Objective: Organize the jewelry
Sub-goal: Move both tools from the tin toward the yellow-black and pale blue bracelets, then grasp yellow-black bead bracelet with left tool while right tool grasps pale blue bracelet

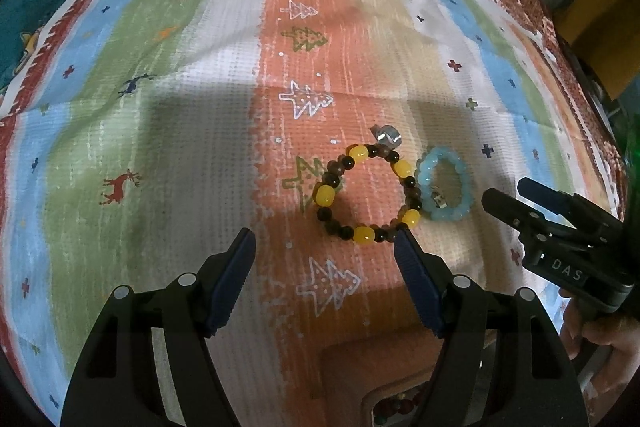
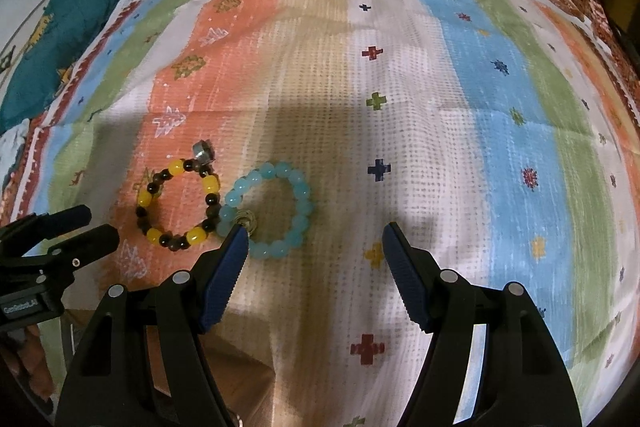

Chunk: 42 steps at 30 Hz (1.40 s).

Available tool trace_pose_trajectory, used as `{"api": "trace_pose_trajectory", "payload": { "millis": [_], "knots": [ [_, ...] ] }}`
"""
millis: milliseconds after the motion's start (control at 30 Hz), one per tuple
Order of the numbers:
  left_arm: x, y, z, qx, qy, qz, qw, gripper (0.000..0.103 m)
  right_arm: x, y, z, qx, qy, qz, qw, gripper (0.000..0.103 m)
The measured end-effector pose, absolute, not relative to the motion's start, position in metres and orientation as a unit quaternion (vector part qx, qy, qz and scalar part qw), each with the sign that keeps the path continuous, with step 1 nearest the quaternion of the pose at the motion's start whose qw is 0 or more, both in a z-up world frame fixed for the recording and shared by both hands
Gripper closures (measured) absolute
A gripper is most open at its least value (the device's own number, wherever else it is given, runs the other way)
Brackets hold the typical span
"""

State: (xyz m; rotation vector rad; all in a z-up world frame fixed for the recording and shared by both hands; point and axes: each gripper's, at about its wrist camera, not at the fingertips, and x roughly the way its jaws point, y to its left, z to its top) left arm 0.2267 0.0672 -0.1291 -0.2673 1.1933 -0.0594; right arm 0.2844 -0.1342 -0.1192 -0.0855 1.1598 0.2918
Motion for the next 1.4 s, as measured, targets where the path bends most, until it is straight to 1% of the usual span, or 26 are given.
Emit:
{"api": "trace_pose_trajectory", "payload": {
  "millis": [500, 767, 833, 867, 900, 933, 967, 1000, 1033, 1100, 1133, 1167, 1200, 1400],
  "knots": [
    [0.242, 0.074, -0.142, -0.117, 0.568, -0.025, 0.814, 0.032, 0.299, -0.135, -0.142, -0.048, 0.558, 0.121, 0.820, 0.033],
    [0.253, 0.065, -0.145, -0.091, 0.566, -0.038, 0.819, 0.033, 0.304, -0.127, -0.148, -0.065, 0.555, 0.125, 0.820, 0.034],
    [0.255, 0.064, -0.151, -0.086, 0.575, -0.037, 0.813, 0.038, 0.303, -0.127, -0.150, -0.074, 0.555, 0.125, 0.819, 0.037],
    [0.254, 0.064, -0.156, -0.084, 0.582, -0.036, 0.808, 0.043, 0.303, -0.126, -0.150, -0.081, 0.555, 0.122, 0.819, 0.043],
    [0.254, 0.064, -0.157, -0.079, 0.581, -0.034, 0.809, 0.048, 0.302, -0.126, -0.150, -0.085, 0.555, 0.121, 0.818, 0.047],
    [0.253, 0.064, -0.158, -0.072, 0.581, -0.032, 0.810, 0.050, 0.302, -0.127, -0.150, -0.081, 0.557, 0.124, 0.817, 0.049],
    [0.252, 0.064, -0.159, -0.064, 0.580, -0.032, 0.811, 0.053, 0.302, -0.128, -0.150, -0.075, 0.560, 0.127, 0.815, 0.053],
    [0.251, 0.064, -0.160, -0.054, 0.579, -0.030, 0.813, 0.063, 0.302, -0.129, -0.150, -0.074, 0.561, 0.128, 0.814, 0.061],
    [0.250, 0.065, -0.160, -0.044, 0.578, -0.025, 0.815, 0.069, 0.302, -0.128, -0.150, -0.074, 0.562, 0.133, 0.813, 0.065],
    [0.249, 0.070, -0.162, -0.043, 0.577, -0.022, 0.815, 0.087, 0.301, -0.128, -0.150, -0.072, 0.565, 0.140, 0.810, 0.077],
    [0.250, 0.073, -0.161, -0.047, 0.578, -0.023, 0.814, 0.091, 0.300, -0.128, -0.150, -0.071, 0.567, 0.143, 0.808, 0.080],
    [0.249, 0.075, -0.161, -0.050, 0.578, -0.025, 0.814, 0.092, 0.300, -0.127, -0.150, -0.069, 0.568, 0.147, 0.807, 0.088],
    [0.249, 0.077, -0.161, -0.055, 0.578, -0.028, 0.813, 0.093, 0.300, -0.128, -0.150, -0.066, 0.570, 0.150, 0.805, 0.091],
    [0.243, 0.082, -0.153, -0.065, 0.574, -0.031, 0.816, 0.094, 0.297, -0.127, -0.145, -0.070, 0.565, 0.152, 0.808, 0.091]
  ]
}}
